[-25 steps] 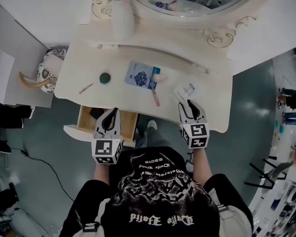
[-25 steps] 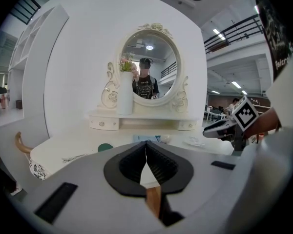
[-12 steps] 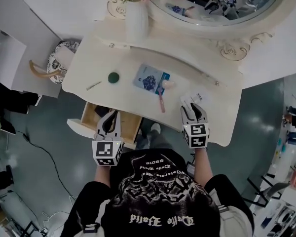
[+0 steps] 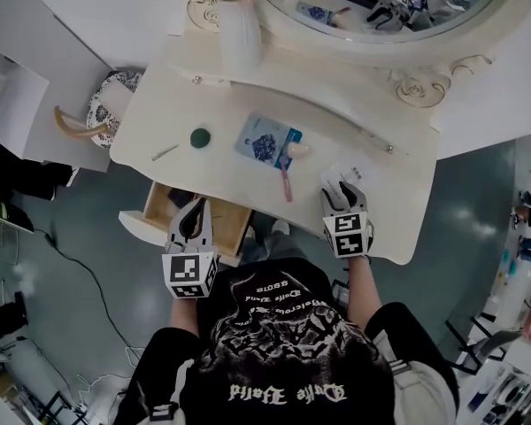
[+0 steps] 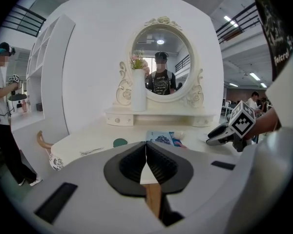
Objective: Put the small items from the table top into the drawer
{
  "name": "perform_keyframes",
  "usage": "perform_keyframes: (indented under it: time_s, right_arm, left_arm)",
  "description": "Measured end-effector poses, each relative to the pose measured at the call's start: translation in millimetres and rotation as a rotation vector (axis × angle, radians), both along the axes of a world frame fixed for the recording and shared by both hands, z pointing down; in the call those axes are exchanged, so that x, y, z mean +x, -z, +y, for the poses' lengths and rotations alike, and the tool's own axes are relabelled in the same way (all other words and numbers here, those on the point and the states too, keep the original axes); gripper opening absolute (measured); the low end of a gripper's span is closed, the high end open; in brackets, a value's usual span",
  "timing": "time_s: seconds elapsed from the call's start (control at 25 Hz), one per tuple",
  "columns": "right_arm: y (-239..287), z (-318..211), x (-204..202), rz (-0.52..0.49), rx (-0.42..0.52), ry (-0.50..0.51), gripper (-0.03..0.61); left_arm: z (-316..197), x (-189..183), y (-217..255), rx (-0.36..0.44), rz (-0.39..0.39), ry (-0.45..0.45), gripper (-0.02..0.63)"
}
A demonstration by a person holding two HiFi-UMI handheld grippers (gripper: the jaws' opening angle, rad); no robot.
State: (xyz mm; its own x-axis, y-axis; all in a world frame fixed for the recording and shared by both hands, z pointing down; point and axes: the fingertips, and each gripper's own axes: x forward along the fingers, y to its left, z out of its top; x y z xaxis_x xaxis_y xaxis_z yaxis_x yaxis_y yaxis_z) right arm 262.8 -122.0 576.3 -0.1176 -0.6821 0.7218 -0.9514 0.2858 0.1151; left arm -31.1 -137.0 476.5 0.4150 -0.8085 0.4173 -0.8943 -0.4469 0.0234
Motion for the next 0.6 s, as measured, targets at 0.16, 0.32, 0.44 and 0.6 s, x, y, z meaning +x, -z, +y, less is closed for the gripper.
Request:
perform_keyframes:
  time_s: [0.16, 0.32, 0.44, 0.6]
  right_arm:
    - [-5.8, -2.8, 4.8, 0.071, -0.021, 0.056, 0.183]
    - [-10.0, -3.6, 6.8, 0.031, -0.037, 0.043, 0.196]
    - [-14.2, -1.9, 8.9, -0.064, -0.072, 0.004, 0.194]
    - [-16.3, -2.6, 11.3, -0.123, -0.101, 0.006, 0.183]
  left_arm:
    - [-2.1, 0.2, -2.4, -0.002, -0.014, 0.016, 0.017]
    - [-4.4, 2.8, -6.7, -0.010, -0.015, 0.026, 0.017]
    - [-4.9, 5.2, -10.3, -0.021, -0.013, 0.029, 0.017]
    - [-8.2, 8.3, -13.3, -0.034, -0.001, 0.032, 0.017]
